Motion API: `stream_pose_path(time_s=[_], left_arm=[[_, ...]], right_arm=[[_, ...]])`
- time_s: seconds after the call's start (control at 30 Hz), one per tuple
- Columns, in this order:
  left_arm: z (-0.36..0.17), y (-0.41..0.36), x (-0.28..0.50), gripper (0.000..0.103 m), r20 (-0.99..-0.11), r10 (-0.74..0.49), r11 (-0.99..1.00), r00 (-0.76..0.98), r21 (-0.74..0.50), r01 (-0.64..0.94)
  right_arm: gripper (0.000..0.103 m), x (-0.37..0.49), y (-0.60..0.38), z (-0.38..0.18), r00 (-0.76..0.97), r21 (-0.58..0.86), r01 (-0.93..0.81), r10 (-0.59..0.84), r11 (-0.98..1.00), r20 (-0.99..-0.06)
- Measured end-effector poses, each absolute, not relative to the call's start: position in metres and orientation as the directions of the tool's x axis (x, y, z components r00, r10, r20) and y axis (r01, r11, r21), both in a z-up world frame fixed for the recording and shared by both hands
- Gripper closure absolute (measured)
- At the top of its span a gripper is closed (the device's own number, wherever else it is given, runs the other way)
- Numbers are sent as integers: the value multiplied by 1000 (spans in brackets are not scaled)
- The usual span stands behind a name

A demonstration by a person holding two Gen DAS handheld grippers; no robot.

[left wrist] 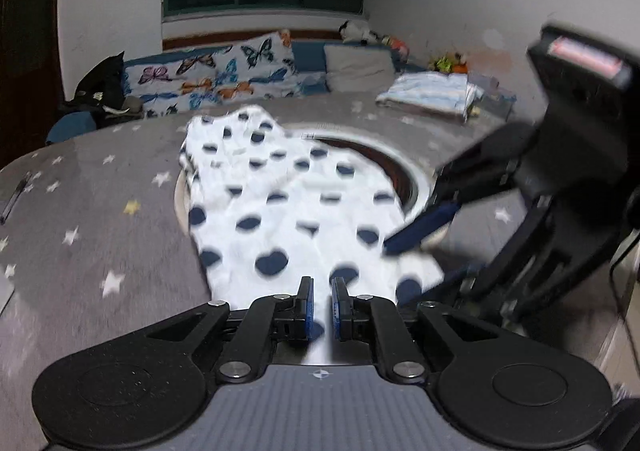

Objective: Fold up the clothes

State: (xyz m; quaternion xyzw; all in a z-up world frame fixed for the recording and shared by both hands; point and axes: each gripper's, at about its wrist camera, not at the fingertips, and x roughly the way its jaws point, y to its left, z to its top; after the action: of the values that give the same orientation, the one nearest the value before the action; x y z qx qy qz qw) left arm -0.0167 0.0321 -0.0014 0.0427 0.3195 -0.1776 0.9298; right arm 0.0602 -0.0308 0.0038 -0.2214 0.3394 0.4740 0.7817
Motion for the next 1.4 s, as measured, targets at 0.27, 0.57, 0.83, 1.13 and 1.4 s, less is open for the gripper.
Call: stream_pose_path(time_s=[0.27, 0.57, 0.83, 1.13, 1.4], left_arm=[[-9, 39, -27, 92, -607, -301, 944, 736, -80, 320], [-5, 44, -32, 83, -592, -304, 948, 747, -111, 298], [4, 45, -35, 82, -570, -303, 950, 764, -113, 292], [6, 41, -18, 69, -550, -342, 939, 762, -179, 293], [-2, 44, -2, 58, -565, -355, 935, 745, -232, 269]], right_arm=[[52, 42, -29, 2, 298, 11, -894, 612, 448, -732], [52, 39, -32, 7, 308, 27, -885, 628, 466, -715], [52, 44, -36, 11, 314, 24, -883, 627, 469, -713], [52, 112, -50, 23, 404, 26, -805, 580, 592, -707], [52, 232, -56, 20, 497, 84, -669, 528, 739, -688]])
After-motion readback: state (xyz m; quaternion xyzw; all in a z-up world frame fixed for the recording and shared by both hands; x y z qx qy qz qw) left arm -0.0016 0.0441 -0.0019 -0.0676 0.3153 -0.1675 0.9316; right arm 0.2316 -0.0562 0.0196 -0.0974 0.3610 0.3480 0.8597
